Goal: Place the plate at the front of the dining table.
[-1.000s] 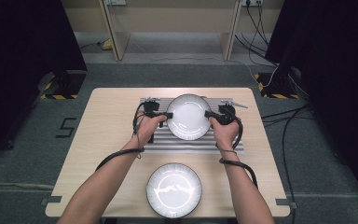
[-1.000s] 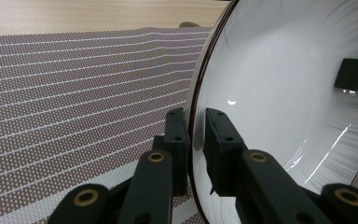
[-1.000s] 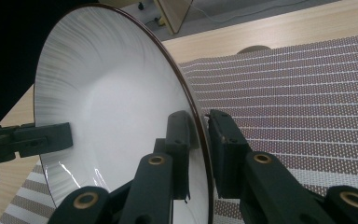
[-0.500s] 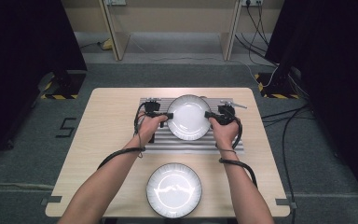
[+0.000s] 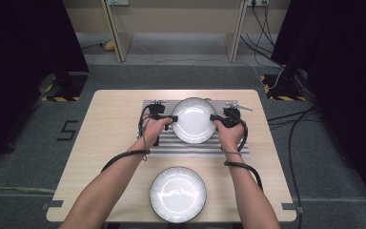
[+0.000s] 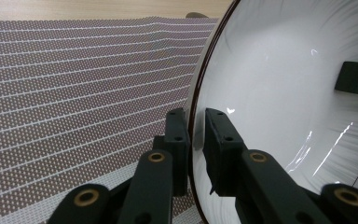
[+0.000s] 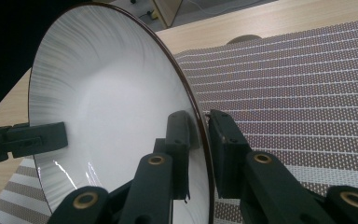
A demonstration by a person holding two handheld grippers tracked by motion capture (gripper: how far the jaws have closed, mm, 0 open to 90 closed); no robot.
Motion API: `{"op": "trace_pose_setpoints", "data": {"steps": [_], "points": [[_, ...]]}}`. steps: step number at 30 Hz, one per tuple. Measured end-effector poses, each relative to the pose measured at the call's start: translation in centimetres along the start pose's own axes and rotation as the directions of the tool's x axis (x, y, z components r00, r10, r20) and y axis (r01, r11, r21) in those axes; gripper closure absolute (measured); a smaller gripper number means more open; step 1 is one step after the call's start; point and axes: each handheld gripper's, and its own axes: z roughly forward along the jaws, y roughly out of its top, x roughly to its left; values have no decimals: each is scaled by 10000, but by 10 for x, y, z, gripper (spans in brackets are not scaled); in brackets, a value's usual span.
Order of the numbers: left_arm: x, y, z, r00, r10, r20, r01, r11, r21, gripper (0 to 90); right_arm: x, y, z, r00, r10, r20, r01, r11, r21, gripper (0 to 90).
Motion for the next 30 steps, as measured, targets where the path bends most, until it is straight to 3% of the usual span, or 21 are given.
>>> {"op": "trace_pose_setpoints", "data": {"steps": [30], "points": [[1,-2,10,9997,-161,-197,164,9998,143,791,-5,-3,8,9997,131,209,-133,9998,112,785]]}}
